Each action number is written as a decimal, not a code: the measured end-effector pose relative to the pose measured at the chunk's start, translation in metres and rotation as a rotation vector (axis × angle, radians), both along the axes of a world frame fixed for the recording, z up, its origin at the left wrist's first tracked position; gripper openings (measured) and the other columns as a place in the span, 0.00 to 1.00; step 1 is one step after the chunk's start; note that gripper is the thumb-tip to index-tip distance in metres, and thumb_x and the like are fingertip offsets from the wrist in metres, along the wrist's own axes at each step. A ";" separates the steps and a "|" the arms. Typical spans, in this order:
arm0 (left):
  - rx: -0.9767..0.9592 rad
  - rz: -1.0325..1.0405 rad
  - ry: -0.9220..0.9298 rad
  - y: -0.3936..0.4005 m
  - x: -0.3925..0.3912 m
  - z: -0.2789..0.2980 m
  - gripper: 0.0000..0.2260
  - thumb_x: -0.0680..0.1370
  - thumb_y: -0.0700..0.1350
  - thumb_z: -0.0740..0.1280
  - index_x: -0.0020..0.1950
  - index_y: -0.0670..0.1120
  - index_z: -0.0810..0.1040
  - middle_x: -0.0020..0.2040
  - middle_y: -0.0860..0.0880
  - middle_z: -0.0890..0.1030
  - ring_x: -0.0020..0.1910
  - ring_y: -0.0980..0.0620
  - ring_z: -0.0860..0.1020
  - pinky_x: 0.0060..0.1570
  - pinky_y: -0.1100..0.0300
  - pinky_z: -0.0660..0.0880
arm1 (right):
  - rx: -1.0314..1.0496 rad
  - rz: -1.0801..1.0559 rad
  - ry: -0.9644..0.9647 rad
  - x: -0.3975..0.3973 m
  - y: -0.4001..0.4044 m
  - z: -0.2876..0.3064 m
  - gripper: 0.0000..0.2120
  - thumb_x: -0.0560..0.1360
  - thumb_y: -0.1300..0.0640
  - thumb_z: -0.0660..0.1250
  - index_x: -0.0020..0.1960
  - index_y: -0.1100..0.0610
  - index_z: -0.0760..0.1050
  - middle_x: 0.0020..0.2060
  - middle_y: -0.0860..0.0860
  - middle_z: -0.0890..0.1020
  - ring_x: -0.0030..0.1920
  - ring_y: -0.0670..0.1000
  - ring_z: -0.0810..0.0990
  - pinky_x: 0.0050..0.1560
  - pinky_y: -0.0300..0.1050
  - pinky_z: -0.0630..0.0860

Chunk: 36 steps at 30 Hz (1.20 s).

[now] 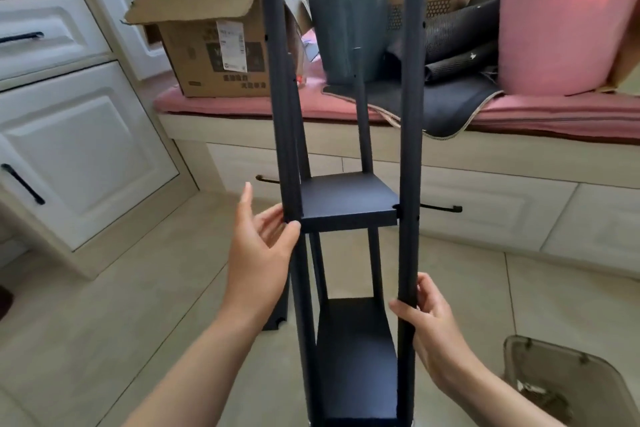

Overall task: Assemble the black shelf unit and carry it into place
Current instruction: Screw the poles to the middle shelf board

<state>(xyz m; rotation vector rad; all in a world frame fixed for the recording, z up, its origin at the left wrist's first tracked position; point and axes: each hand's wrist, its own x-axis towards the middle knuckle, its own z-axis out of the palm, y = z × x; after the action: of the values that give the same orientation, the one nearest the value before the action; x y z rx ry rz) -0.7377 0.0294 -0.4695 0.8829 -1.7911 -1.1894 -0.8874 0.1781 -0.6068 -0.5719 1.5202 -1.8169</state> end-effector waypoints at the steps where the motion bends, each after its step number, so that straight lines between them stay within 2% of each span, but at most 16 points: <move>1: -0.003 0.006 -0.021 0.000 -0.003 -0.002 0.33 0.79 0.40 0.70 0.79 0.58 0.59 0.60 0.62 0.78 0.57 0.72 0.76 0.58 0.74 0.74 | 0.020 0.006 0.049 0.002 0.001 -0.001 0.11 0.75 0.68 0.67 0.46 0.52 0.75 0.37 0.47 0.75 0.40 0.45 0.74 0.49 0.44 0.69; 2: -0.041 0.011 -0.053 -0.001 -0.005 -0.002 0.28 0.78 0.41 0.72 0.75 0.57 0.66 0.56 0.61 0.80 0.55 0.71 0.77 0.57 0.72 0.74 | 0.045 0.011 0.092 0.004 0.002 -0.002 0.12 0.75 0.69 0.67 0.45 0.52 0.75 0.37 0.47 0.75 0.40 0.45 0.73 0.49 0.44 0.69; 4: -0.121 -0.013 -0.142 -0.006 -0.006 -0.003 0.14 0.77 0.41 0.73 0.60 0.53 0.78 0.47 0.59 0.83 0.50 0.68 0.78 0.50 0.68 0.76 | 0.101 0.034 0.137 0.006 0.007 -0.005 0.14 0.75 0.69 0.66 0.45 0.49 0.76 0.36 0.47 0.74 0.39 0.45 0.73 0.48 0.44 0.68; 5: -0.140 -0.041 -0.173 -0.007 -0.006 -0.005 0.11 0.76 0.40 0.74 0.55 0.52 0.79 0.43 0.58 0.83 0.47 0.66 0.79 0.45 0.69 0.75 | 0.133 0.056 0.146 0.006 0.010 -0.007 0.16 0.76 0.69 0.66 0.45 0.47 0.76 0.35 0.47 0.74 0.38 0.46 0.72 0.47 0.44 0.68; 7: -0.140 -0.079 -0.174 -0.007 -0.002 -0.013 0.12 0.75 0.38 0.74 0.52 0.53 0.78 0.42 0.58 0.83 0.45 0.62 0.80 0.42 0.72 0.75 | 0.203 0.108 0.174 0.005 0.016 -0.010 0.17 0.77 0.68 0.66 0.47 0.45 0.77 0.36 0.46 0.75 0.39 0.46 0.73 0.47 0.41 0.69; 11: -0.106 -0.013 -0.137 -0.012 0.008 -0.028 0.14 0.75 0.35 0.74 0.52 0.53 0.78 0.43 0.58 0.84 0.44 0.61 0.81 0.42 0.73 0.74 | 0.345 0.198 0.294 0.007 0.012 -0.012 0.14 0.78 0.63 0.67 0.56 0.45 0.76 0.49 0.42 0.80 0.48 0.36 0.78 0.45 0.26 0.72; 18: 0.023 0.088 -0.138 -0.025 0.030 -0.052 0.18 0.75 0.34 0.73 0.50 0.59 0.78 0.47 0.55 0.85 0.48 0.62 0.82 0.47 0.67 0.77 | 0.408 0.271 0.436 0.027 -0.005 -0.014 0.10 0.79 0.61 0.67 0.54 0.47 0.75 0.50 0.44 0.82 0.51 0.41 0.80 0.47 0.29 0.74; 22: 0.046 0.090 -0.127 -0.026 0.041 -0.060 0.19 0.75 0.35 0.73 0.50 0.61 0.77 0.47 0.57 0.85 0.47 0.65 0.82 0.44 0.74 0.74 | 0.446 0.310 0.465 0.033 -0.007 -0.013 0.10 0.79 0.59 0.67 0.59 0.51 0.76 0.52 0.46 0.83 0.52 0.38 0.79 0.46 0.25 0.73; 24: 0.041 0.103 -0.126 -0.024 0.041 -0.058 0.18 0.76 0.36 0.73 0.50 0.61 0.77 0.47 0.58 0.84 0.47 0.66 0.81 0.46 0.72 0.74 | 0.458 0.322 0.483 0.032 -0.004 -0.005 0.09 0.79 0.58 0.67 0.59 0.51 0.77 0.52 0.46 0.83 0.52 0.39 0.80 0.46 0.26 0.73; 26: 0.041 0.159 -0.106 -0.017 0.043 -0.058 0.17 0.76 0.37 0.74 0.54 0.59 0.78 0.50 0.56 0.82 0.49 0.61 0.80 0.52 0.66 0.75 | 0.469 0.293 0.524 0.030 0.002 0.012 0.06 0.78 0.57 0.69 0.54 0.49 0.78 0.49 0.45 0.84 0.50 0.41 0.81 0.44 0.26 0.73; 27: 0.040 0.213 -0.083 -0.011 0.045 -0.059 0.18 0.75 0.37 0.74 0.58 0.56 0.77 0.53 0.54 0.80 0.51 0.60 0.78 0.53 0.67 0.74 | 0.460 0.242 0.572 0.028 0.005 0.023 0.06 0.77 0.58 0.70 0.51 0.49 0.78 0.48 0.44 0.84 0.49 0.41 0.82 0.43 0.26 0.73; 28: 0.039 0.273 -0.043 -0.004 0.047 -0.060 0.19 0.75 0.37 0.74 0.60 0.55 0.75 0.55 0.54 0.77 0.52 0.60 0.77 0.51 0.71 0.72 | 0.435 0.168 0.636 0.026 0.008 0.036 0.06 0.76 0.60 0.71 0.49 0.49 0.79 0.46 0.44 0.83 0.47 0.41 0.81 0.43 0.26 0.74; 30: 0.044 0.342 0.037 0.014 0.052 -0.063 0.18 0.75 0.37 0.72 0.56 0.55 0.71 0.51 0.52 0.75 0.44 0.62 0.75 0.43 0.74 0.72 | 0.338 0.021 0.754 0.024 0.012 0.065 0.06 0.75 0.64 0.72 0.46 0.53 0.81 0.43 0.43 0.83 0.44 0.41 0.81 0.41 0.28 0.74; 33: 0.172 0.231 0.026 0.037 0.054 -0.071 0.14 0.77 0.36 0.69 0.51 0.54 0.72 0.43 0.49 0.77 0.39 0.54 0.79 0.39 0.68 0.76 | 0.211 0.007 0.794 0.024 0.016 0.107 0.09 0.75 0.67 0.70 0.49 0.54 0.81 0.45 0.43 0.83 0.46 0.41 0.81 0.44 0.32 0.78; 34: 0.238 0.141 -0.013 0.043 0.053 -0.074 0.13 0.78 0.36 0.69 0.53 0.55 0.72 0.43 0.47 0.79 0.39 0.52 0.81 0.41 0.66 0.77 | 0.192 0.044 0.786 0.026 0.017 0.118 0.12 0.75 0.68 0.69 0.51 0.52 0.81 0.46 0.42 0.83 0.48 0.41 0.82 0.46 0.34 0.79; 36: 0.311 -0.042 -0.108 0.050 0.048 -0.078 0.17 0.78 0.39 0.70 0.59 0.60 0.72 0.46 0.50 0.81 0.42 0.56 0.82 0.48 0.63 0.79 | 0.191 0.133 0.751 0.029 0.018 0.134 0.18 0.75 0.69 0.67 0.56 0.48 0.78 0.49 0.42 0.82 0.50 0.43 0.82 0.48 0.38 0.80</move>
<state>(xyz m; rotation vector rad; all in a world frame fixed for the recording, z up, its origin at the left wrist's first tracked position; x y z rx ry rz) -0.6896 0.0794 -0.5478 1.1088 -1.7430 -1.4992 -0.8581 0.1960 -0.4723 -1.3223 2.0394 -1.3891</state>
